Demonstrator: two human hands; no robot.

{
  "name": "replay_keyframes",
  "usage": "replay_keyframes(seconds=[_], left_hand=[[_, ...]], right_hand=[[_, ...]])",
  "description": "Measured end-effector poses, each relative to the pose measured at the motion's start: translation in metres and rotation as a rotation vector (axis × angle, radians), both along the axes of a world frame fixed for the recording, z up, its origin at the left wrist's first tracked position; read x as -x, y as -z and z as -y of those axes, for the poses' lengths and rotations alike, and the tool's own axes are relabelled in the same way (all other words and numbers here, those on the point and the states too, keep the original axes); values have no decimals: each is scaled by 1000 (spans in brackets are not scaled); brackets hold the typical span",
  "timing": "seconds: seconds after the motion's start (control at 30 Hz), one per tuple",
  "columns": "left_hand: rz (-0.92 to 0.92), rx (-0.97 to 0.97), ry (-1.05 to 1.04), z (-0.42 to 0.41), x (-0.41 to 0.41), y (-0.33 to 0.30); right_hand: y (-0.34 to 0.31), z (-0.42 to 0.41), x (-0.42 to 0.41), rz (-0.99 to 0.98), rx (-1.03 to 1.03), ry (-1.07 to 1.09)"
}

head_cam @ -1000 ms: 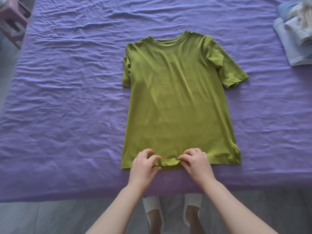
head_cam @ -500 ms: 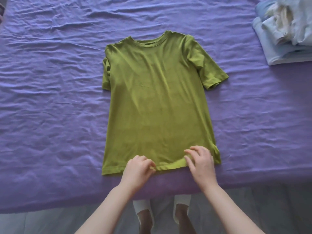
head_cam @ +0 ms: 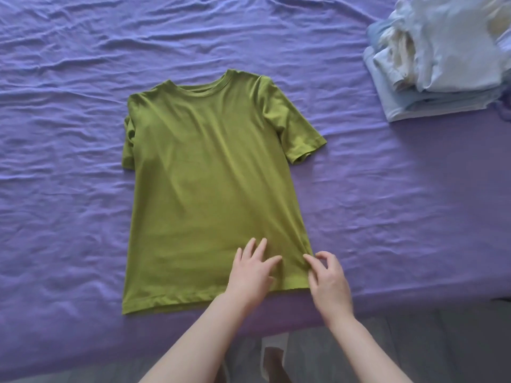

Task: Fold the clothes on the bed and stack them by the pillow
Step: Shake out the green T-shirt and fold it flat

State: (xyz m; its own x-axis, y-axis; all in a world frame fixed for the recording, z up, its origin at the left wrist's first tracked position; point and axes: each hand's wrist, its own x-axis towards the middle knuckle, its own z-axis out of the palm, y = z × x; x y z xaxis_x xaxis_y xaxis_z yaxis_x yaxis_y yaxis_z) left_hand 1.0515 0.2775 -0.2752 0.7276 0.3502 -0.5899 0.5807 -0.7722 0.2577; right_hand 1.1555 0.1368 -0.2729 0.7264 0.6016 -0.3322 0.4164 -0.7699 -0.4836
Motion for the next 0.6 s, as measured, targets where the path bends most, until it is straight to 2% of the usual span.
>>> replay_keyframes(seconds=[0.07, 0.23, 0.37, 0.47, 0.6], left_hand=[[-25, 7, 11, 0, -6, -2], [48, -20, -78, -17, -18, -4], [63, -59, -82, -46, -38, 6], [58, -92, -22, -74, -59, 15], [47, -151, 70, -114, -87, 23]], right_hand=[[-1, -10, -12, 3, -40, -85], [1, -49, -35, -43, -57, -156], [16, -84, -46, -31, 44, -249], [28, -102, -58, 57, 159, -325], [32, -118, -84, 141, 288, -318]])
